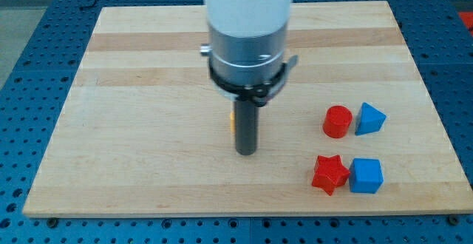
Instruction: Slide the yellow heart to the right side of the green star
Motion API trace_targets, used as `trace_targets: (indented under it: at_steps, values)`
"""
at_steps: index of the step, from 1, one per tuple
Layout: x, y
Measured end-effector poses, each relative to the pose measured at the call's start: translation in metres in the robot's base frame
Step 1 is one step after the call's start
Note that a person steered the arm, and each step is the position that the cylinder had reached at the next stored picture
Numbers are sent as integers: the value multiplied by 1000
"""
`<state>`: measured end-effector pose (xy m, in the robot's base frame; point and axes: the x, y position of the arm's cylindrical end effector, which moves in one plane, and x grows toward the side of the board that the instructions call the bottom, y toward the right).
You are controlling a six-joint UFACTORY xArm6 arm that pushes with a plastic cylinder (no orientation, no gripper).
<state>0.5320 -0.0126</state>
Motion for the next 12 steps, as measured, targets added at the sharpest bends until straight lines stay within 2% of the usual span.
trace_targets:
  at_steps: [1, 4, 7, 8, 10, 12]
  values:
    - [-24, -6]
    - [-116, 35]
    - [-228, 102]
    - [-234, 110]
    - [-188, 134]
    - [-223, 172]
